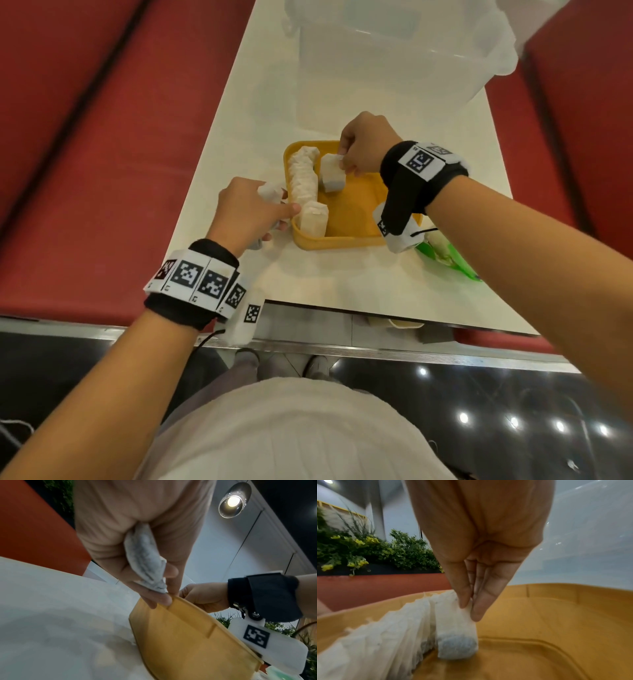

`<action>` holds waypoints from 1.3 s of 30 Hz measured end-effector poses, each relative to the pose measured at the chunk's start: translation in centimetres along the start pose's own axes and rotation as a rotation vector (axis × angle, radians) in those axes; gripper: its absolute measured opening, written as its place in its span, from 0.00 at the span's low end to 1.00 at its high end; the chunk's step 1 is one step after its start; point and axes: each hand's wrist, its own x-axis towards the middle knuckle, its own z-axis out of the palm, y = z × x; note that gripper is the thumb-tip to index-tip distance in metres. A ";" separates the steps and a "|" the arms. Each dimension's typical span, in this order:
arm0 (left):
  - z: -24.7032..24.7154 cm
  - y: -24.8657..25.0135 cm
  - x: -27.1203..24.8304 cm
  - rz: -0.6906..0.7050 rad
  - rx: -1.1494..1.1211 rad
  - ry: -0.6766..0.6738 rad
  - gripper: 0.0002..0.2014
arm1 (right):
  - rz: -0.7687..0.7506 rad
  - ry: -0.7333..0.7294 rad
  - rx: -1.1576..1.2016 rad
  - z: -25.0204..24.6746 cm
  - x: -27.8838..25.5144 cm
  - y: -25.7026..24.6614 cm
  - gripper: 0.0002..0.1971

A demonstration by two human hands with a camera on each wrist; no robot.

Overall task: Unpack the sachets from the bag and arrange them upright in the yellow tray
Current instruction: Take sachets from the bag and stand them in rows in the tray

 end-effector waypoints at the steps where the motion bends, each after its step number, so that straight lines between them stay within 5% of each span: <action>1: 0.0 0.0 0.0 -0.005 -0.003 -0.008 0.14 | 0.009 0.004 -0.001 0.2 0.2 0.0 0.05; 8: -0.3 -0.3 0.3 -0.019 -0.003 -0.026 0.14 | 0.049 0.092 -0.048 0.4 1.5 -0.2 0.05; 19: -0.4 -0.5 0.7 -0.023 -0.006 -0.038 0.13 | 0.135 0.062 -0.082 0.8 1.7 -0.2 0.18; 39: -0.5 -0.4 0.7 -0.020 0.002 -0.053 0.11 | 0.324 -0.135 0.364 1.4 1.7 0.0 0.17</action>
